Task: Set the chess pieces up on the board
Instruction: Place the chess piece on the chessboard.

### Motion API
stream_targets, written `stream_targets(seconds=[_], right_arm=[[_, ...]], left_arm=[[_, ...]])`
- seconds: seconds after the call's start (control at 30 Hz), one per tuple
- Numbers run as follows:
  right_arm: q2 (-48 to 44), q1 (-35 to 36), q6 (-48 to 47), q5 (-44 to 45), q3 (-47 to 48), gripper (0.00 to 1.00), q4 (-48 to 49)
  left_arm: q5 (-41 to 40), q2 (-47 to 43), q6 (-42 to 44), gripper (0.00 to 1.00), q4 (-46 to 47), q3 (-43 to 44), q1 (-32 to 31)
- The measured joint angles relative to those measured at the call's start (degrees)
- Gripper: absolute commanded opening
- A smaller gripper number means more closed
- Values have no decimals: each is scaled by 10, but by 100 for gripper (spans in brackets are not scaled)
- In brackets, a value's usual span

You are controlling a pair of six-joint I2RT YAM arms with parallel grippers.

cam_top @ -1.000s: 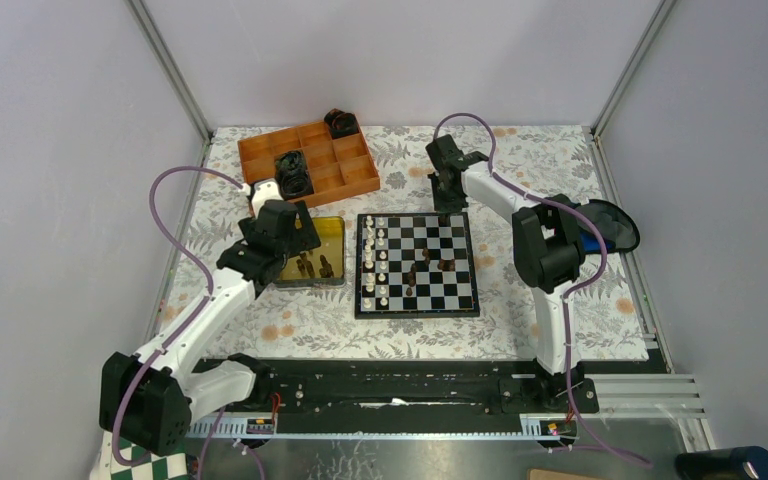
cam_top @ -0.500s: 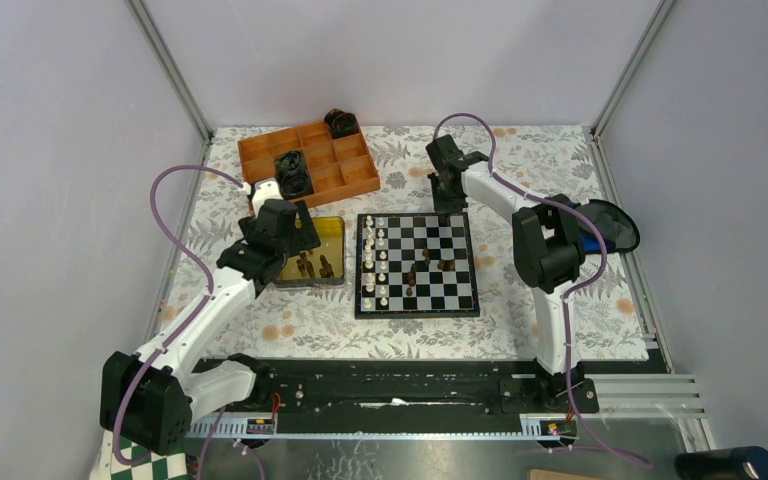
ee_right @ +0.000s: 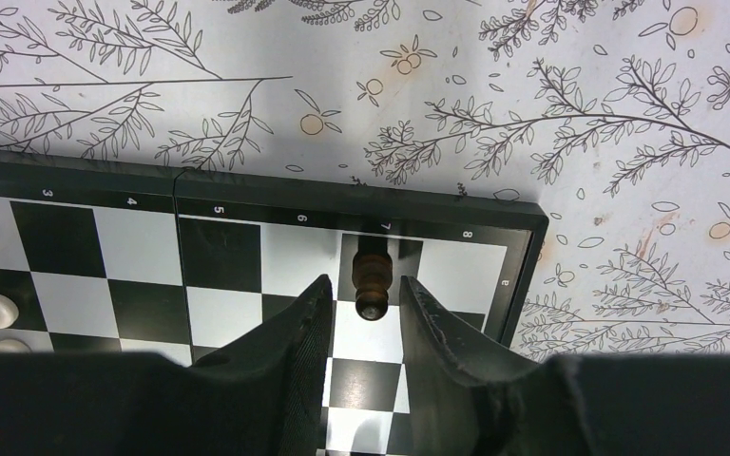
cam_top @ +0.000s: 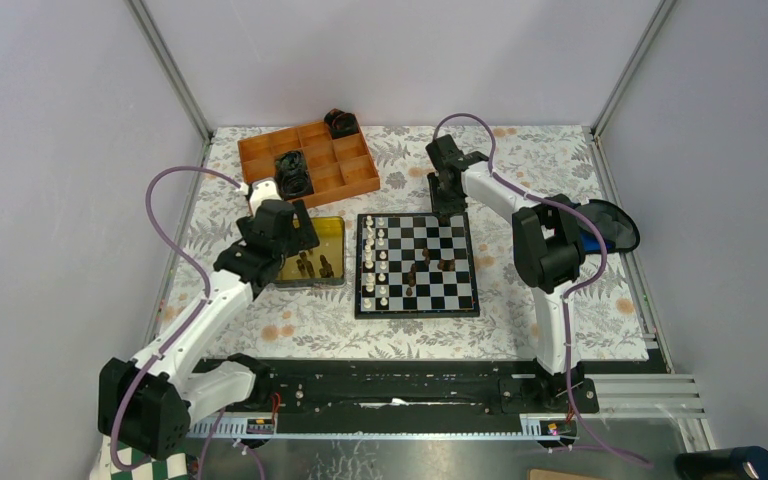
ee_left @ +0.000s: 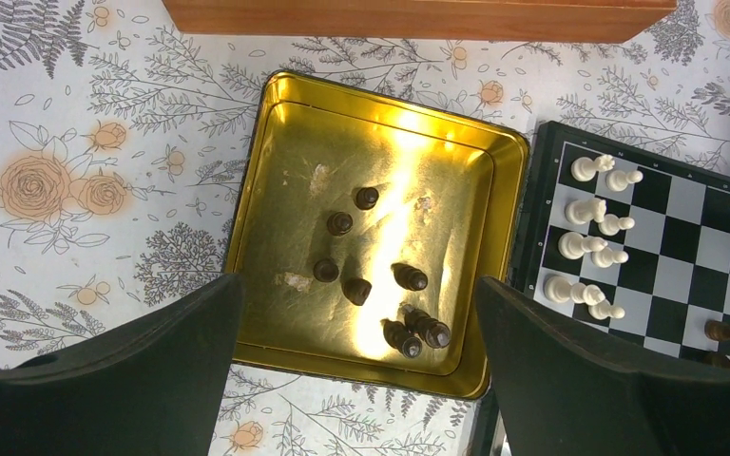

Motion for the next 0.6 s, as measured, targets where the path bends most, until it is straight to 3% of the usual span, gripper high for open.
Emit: stream_targets(seconds=[0.2, 0.6], right_arm=[[-4, 0, -5, 3, 0, 42, -4], [-120, 41, -13, 22, -21, 63, -18]], left_arm=[[0, -10, 0, 99, -1, 0, 0], [0, -44, -11, 99, -3, -7, 0]])
